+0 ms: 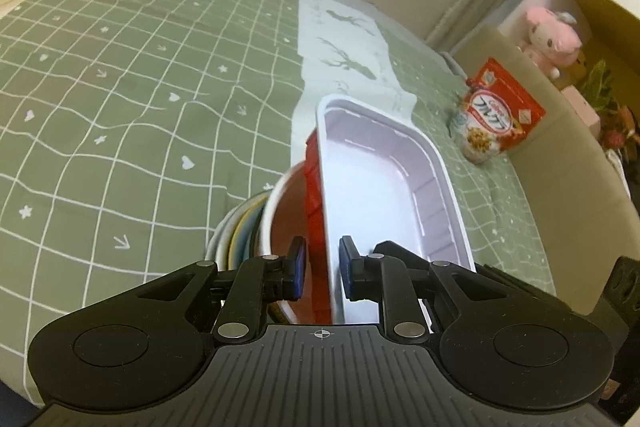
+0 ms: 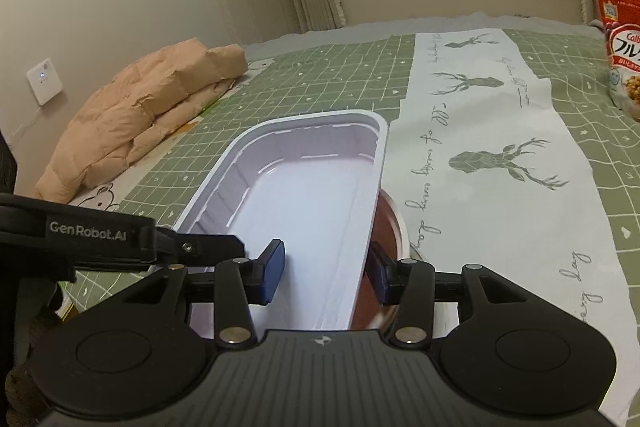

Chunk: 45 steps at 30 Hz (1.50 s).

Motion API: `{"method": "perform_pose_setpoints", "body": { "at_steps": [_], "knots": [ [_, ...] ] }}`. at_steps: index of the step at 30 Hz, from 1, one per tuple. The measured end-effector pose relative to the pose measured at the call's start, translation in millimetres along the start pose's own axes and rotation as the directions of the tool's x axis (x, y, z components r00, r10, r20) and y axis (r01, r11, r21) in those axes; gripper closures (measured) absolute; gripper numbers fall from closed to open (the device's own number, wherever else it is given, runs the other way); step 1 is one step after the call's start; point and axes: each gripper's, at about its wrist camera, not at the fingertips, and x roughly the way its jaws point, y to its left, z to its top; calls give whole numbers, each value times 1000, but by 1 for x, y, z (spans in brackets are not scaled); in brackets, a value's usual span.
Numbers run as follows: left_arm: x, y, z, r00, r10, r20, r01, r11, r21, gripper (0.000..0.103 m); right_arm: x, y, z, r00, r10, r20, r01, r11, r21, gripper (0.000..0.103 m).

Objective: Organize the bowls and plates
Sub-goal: 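Lower the tray onto the white bowl with the right gripper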

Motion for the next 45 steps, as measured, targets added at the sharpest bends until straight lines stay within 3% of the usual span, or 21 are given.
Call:
{"method": "perform_pose_setpoints", "body": {
  "at_steps": [12,18,23,45],
  "knots": [
    [-23,-8,0,996,-20,82,20,1000,-5,80,-17,4,2,999,-8,38,8,1000,6,56],
    [-29,-2,-3,997,-14,79,15,1000,-14,80,-21,7,2,999,20,37,-20,1000,-1,56],
    [-19,2,-6,999,-17,40,18,999,-27,80,-15,7,-1,1000,-3,23,3,1000,-1,56],
    [-14,-4,3,998,-22,52,22,1000,-12,80,-4,5,-1,1000,-31,5,31,1000,-4,56]
  ]
}}
